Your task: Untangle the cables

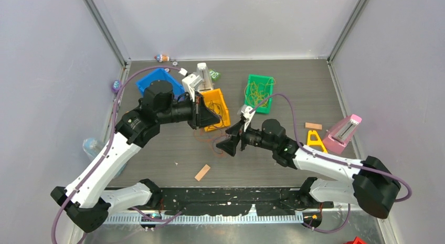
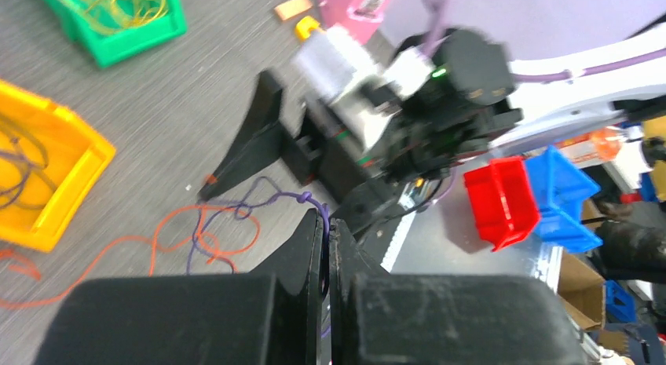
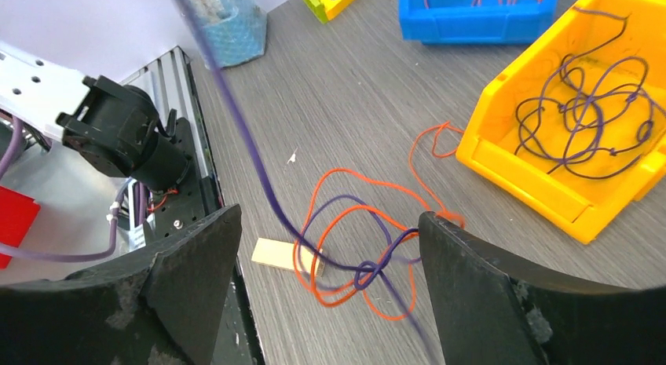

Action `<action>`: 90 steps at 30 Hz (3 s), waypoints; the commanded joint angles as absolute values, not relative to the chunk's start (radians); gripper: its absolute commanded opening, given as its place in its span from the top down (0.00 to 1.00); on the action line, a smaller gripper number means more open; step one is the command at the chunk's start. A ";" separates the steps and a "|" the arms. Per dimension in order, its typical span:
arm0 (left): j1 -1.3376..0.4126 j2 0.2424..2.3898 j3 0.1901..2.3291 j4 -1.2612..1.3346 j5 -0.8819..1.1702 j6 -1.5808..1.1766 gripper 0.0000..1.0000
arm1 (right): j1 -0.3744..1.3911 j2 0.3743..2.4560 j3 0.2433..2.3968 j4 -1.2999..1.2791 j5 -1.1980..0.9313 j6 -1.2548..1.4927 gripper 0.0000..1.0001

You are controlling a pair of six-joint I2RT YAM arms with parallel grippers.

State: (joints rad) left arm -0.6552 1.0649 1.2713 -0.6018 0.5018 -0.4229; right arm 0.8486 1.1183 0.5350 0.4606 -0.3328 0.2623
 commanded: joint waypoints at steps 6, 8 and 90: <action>-0.658 1.059 1.418 -0.302 0.625 -0.567 1.00 | 0.916 1.370 0.568 0.713 -0.244 0.318 0.24; -0.653 1.050 1.474 -0.295 0.564 -0.545 1.00 | 0.917 1.421 0.520 0.807 -0.211 0.397 0.30; -0.347 1.288 0.667 0.515 0.483 -0.280 0.34 | 0.745 1.381 1.044 0.033 -0.320 0.272 0.95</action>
State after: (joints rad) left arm -0.3450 1.2812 0.6727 0.1799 0.3099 -0.3782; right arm 0.7555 1.4158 0.9951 0.0059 -0.2276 0.2520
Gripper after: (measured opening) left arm 0.681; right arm 0.091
